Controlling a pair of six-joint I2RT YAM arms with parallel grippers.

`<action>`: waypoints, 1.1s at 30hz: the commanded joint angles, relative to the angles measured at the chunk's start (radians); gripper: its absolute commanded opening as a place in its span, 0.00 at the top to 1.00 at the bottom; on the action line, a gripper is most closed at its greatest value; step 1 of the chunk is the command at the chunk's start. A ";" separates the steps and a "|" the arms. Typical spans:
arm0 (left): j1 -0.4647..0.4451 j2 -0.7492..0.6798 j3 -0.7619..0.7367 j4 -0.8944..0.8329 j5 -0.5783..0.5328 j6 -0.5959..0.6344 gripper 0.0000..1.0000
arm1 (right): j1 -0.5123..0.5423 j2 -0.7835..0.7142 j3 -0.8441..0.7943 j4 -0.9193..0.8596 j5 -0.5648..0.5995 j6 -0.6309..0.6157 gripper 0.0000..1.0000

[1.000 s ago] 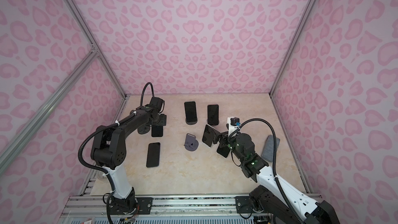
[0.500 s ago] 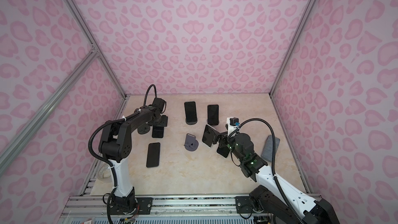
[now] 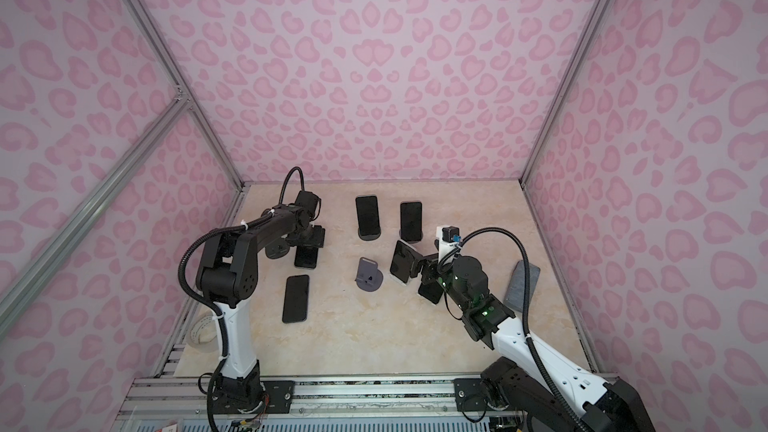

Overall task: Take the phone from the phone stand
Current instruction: 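Carry the phone toward the robot and lower it flat beside the first phone, then open the left gripper to release the phone on the table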

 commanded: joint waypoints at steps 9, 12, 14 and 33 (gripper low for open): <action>0.001 0.012 -0.004 -0.087 0.048 -0.010 0.35 | 0.001 -0.008 -0.007 0.014 0.003 0.000 0.03; 0.002 -0.004 -0.025 -0.071 0.118 -0.016 0.34 | 0.001 -0.007 -0.007 0.016 -0.001 0.001 0.03; 0.002 -0.013 -0.037 -0.052 0.184 -0.008 0.34 | 0.001 -0.009 -0.006 0.016 -0.001 0.002 0.03; 0.034 0.005 -0.014 -0.108 0.289 -0.002 0.22 | 0.001 -0.040 -0.009 0.008 0.004 0.002 0.03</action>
